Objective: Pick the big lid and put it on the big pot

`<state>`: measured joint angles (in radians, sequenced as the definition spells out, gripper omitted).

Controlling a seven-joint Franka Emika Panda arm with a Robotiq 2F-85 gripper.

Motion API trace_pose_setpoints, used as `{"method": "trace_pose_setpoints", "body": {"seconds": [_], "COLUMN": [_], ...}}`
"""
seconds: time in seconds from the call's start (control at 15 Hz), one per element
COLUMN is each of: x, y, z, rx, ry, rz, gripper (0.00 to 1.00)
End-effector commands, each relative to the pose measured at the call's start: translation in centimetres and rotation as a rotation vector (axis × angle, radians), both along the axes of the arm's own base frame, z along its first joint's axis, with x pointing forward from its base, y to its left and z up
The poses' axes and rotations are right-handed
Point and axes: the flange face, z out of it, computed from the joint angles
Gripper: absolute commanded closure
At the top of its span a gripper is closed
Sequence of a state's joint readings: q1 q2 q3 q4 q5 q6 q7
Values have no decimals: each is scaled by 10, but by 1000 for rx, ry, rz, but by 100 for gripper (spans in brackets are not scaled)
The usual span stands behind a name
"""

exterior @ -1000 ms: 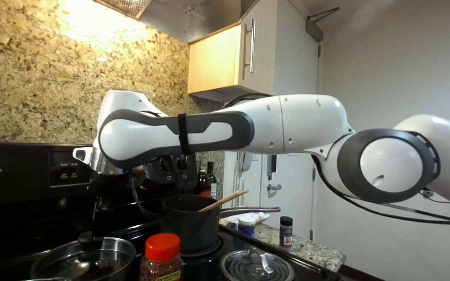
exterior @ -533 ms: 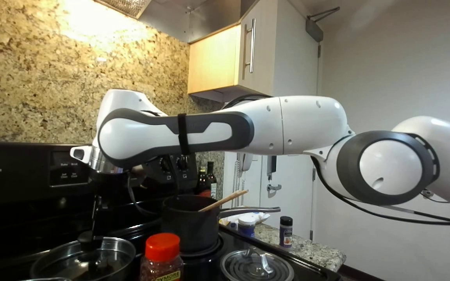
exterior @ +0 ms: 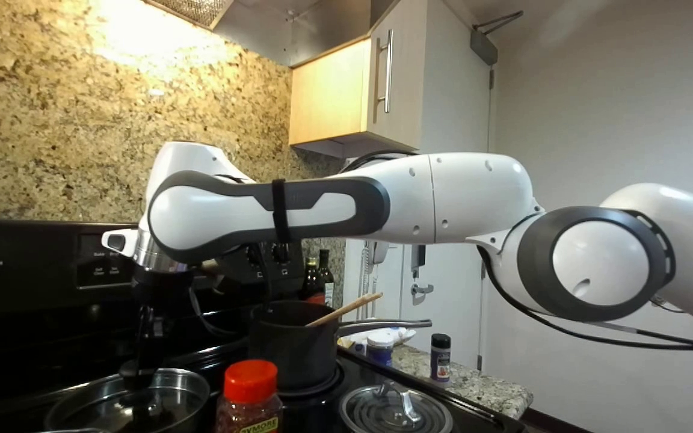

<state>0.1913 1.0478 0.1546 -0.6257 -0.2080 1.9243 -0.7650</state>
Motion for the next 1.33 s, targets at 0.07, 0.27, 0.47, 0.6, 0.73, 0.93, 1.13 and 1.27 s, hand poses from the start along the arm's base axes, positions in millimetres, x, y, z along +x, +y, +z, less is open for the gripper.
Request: {"method": "trace_pose_setpoints", "body": {"seconds": [0.07,0.27,0.47,0.6,0.73,0.93,1.13,1.27], "x": [2,0,-5,-10,-17,-30,-26,-28], "y": [-4,-4,-2,3,6,14,17,20], "z": [1,14,44,73,100,128,121,126], "rx": [19,23,19,22,20,19,27,28], "ry": [7,-4,-27,-58,-82,-88,-99,-102], "rz": [38,32,34,47,58,92,75,83], "gripper": [67,67,67,67,67,67,42,42]}}
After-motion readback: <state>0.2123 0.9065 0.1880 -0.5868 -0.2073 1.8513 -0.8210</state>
